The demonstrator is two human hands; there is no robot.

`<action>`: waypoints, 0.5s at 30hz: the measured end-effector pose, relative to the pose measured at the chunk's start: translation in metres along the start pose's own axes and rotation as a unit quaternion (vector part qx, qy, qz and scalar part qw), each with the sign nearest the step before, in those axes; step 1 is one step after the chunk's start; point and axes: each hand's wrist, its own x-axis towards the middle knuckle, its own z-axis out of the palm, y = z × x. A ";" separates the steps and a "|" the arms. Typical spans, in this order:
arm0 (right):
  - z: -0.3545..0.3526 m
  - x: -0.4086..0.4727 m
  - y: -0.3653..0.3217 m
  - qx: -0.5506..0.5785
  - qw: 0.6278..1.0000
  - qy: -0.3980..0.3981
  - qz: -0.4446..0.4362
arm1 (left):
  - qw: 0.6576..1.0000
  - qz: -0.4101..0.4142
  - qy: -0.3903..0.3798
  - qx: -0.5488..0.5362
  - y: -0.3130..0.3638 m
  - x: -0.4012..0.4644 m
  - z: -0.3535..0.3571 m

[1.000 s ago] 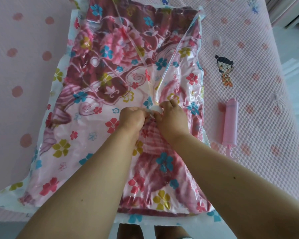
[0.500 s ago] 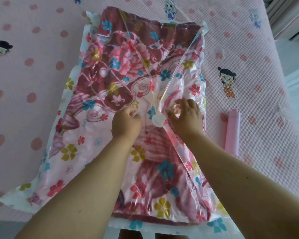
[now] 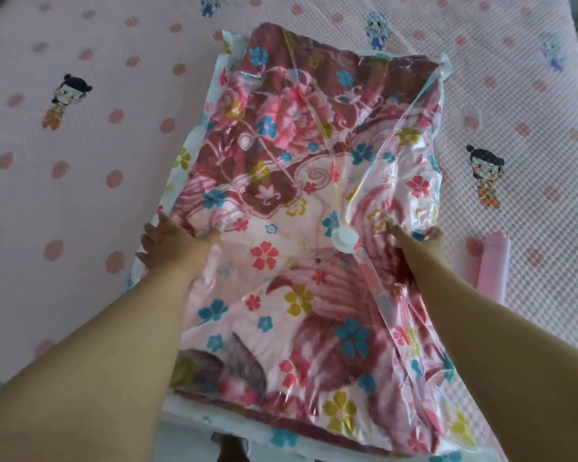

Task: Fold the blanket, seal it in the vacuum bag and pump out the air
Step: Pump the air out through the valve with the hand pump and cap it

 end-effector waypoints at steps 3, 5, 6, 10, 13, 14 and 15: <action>0.009 -0.009 -0.003 0.032 0.999 0.006 -0.001 | 1.000 -0.010 -0.028 -0.005 -0.009 0.016 -0.004; 0.017 -0.016 -0.005 0.038 0.999 0.017 -0.015 | 0.999 -0.019 -0.043 -0.005 -0.016 0.026 -0.007; 0.021 -0.020 -0.006 0.038 0.999 0.020 -0.019 | 0.999 -0.024 -0.049 0.000 -0.019 0.032 -0.009; 0.048 -0.045 -0.013 0.041 0.998 0.032 -0.026 | 0.997 -0.036 -0.068 0.009 -0.041 0.055 -0.026; 0.074 -0.069 -0.018 0.030 0.998 0.047 -0.027 | 0.998 -0.030 -0.052 0.002 -0.060 0.071 -0.040; 0.083 -0.076 -0.020 0.026 0.998 0.049 -0.028 | 0.998 -0.028 -0.050 0.009 -0.067 0.077 -0.044; 0.093 -0.084 -0.022 0.021 0.998 0.050 -0.030 | 0.998 -0.025 -0.047 0.018 -0.076 0.083 -0.048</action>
